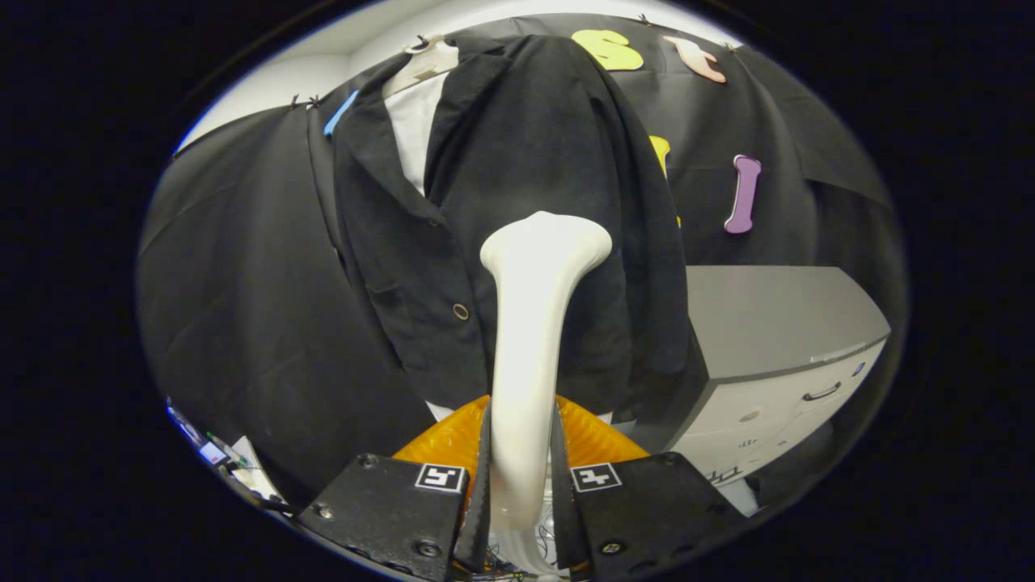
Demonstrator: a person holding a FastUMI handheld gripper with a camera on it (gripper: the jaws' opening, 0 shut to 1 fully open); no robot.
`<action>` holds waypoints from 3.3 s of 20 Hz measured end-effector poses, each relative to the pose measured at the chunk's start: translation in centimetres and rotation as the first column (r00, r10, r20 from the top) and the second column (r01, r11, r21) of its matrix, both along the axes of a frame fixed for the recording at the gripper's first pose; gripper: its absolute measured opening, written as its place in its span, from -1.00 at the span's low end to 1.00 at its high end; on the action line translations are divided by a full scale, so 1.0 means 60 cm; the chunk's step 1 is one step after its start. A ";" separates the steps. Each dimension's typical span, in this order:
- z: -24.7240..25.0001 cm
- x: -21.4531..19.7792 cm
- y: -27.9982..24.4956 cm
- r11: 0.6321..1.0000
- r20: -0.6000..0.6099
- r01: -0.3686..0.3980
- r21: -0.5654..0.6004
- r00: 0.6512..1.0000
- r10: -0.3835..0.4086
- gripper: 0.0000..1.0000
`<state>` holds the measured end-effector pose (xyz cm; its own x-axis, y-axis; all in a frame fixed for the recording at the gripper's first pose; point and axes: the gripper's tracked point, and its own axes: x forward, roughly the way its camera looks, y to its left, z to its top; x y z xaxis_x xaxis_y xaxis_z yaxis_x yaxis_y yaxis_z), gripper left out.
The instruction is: Iron the clothes twice with a garment steamer, once on the left side and once on the right side.
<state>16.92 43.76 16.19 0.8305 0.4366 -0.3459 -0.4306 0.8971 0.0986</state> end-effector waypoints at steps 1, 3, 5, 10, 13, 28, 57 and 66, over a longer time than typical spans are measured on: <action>-0.007 0.001 -0.001 1.000 -0.007 0.000 -0.004 1.000 0.000 -0.31; -0.023 -0.001 0.000 1.000 -0.020 -0.001 -0.011 1.000 0.001 -0.31; -0.045 -0.004 0.003 1.000 -0.034 -0.004 -0.016 0.999 0.004 -0.31; -0.094 -0.013 0.006 0.999 -0.077 -0.013 -0.036 0.997 0.010 -0.31; -0.118 -0.011 0.008 0.999 -0.104 -0.013 -0.045 0.995 0.009 -0.31; -0.116 -0.024 0.007 1.000 -0.131 0.000 -0.024 0.991 -0.003 -0.31; 0.285 -0.119 0.368 0.979 0.253 -0.203 -0.007 0.947 0.198 -0.31; 0.237 -0.056 0.379 0.985 0.203 -0.164 -0.060 0.964 0.173 -0.31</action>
<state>13.53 66.52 30.42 0.8016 0.5648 -0.1961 -0.5828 0.8114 -0.0452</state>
